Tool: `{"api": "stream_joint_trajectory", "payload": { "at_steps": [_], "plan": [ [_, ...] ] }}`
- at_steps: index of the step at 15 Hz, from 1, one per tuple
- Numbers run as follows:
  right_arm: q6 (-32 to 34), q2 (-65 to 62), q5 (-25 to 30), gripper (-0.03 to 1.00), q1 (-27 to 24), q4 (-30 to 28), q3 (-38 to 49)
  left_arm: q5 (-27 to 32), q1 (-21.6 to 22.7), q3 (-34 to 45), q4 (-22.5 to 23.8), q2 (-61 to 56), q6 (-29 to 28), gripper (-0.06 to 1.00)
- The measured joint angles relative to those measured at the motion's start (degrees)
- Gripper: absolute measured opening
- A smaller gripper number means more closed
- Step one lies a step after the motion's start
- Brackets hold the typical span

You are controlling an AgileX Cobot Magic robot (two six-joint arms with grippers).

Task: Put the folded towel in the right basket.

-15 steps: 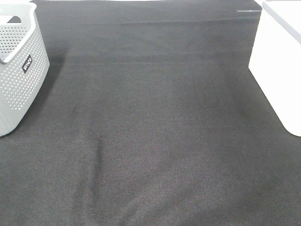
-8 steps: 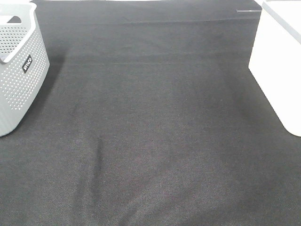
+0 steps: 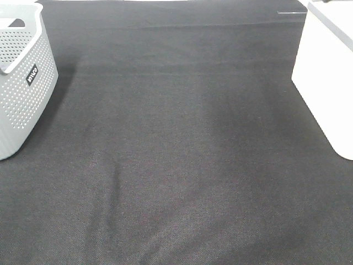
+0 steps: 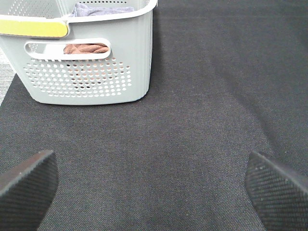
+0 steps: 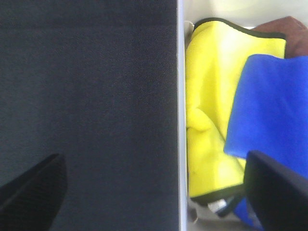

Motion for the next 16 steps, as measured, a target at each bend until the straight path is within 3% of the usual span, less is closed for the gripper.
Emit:
{"api": "stream_joint_trajectory", "payload": {
  "at_steps": [3,7,10,11,14,16],
  "plan": [
    [2.06,-10.54,-0.06,0.97,0.0,-0.23,11.92,0.0,0.0,0.0,0.0,0.0,0.11,0.98],
    [3.04,-40.57,-8.82,0.97,0.0,-0.29,47.04,0.0,0.0,0.0,0.0,0.0,0.17,0.98],
    [1.78,-61.76,-8.59,0.97,0.0,-0.29,65.37,0.0,0.0,0.0,0.0,0.0,0.17,0.98],
    [1.78,-61.76,-8.59,0.97,0.0,-0.29,65.37,0.0,0.0,0.0,0.0,0.0,0.17,0.98],
    [1.78,-84.28,-7.68,0.97,0.0,-0.17,77.52,0.0,0.0,0.0,0.0,0.0,0.17,0.98],
    [1.78,-93.85,-7.56,0.97,0.0,0.17,80.67,0.0,0.0,0.0,0.0,0.0,0.17,0.98]
  ]
}}
